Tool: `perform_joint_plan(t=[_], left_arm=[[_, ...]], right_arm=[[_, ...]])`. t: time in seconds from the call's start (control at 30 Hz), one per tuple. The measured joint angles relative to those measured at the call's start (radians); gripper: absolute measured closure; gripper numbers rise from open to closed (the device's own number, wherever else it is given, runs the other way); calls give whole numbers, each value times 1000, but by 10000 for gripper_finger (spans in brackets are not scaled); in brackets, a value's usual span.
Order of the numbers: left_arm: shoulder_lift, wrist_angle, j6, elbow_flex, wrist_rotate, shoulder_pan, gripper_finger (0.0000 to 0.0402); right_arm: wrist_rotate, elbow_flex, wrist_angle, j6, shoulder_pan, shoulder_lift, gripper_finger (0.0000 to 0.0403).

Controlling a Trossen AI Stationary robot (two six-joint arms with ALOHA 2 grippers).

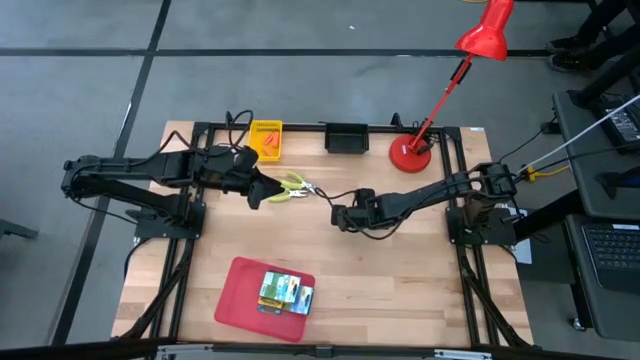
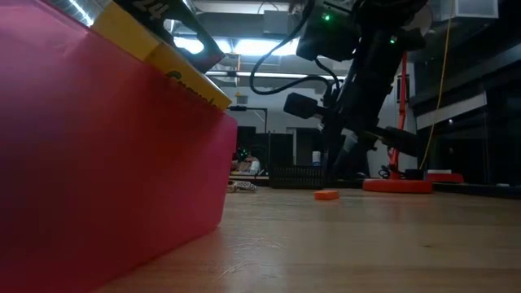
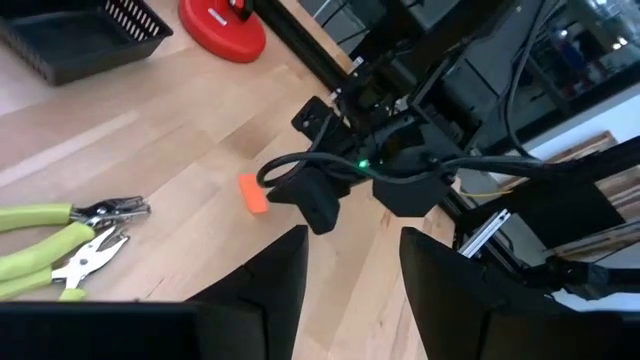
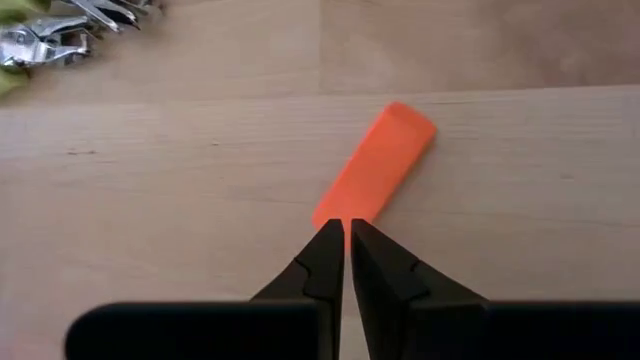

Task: Pick & Place School Supplies
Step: Put the orange eraser into the yellow bin

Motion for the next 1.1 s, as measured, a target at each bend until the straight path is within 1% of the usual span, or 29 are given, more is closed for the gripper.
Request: perform_joint_plan(t=[0.13, 0.2, 0.5, 0.63, 0.77, 1.1], left_arm=[[0, 0, 0, 0, 1, 0, 245], [0, 0, 0, 0, 2, 0, 246], [0, 0, 0, 0, 2, 0, 249], [0, 0, 0, 0, 2, 0, 249], [0, 0, 0, 0, 2, 0, 249], [1, 0, 0, 0, 2, 0, 249]], right_arm=[[-1, -22, 5, 10, 0, 0, 374], [-6, -35, 11, 29, 0, 0, 366], [8, -44, 78, 75, 0, 0, 285], [14, -44, 80, 79, -1, 0, 260], [30, -44, 88, 79, -5, 0, 255], [45, -44, 88, 68, -23, 0, 266]])
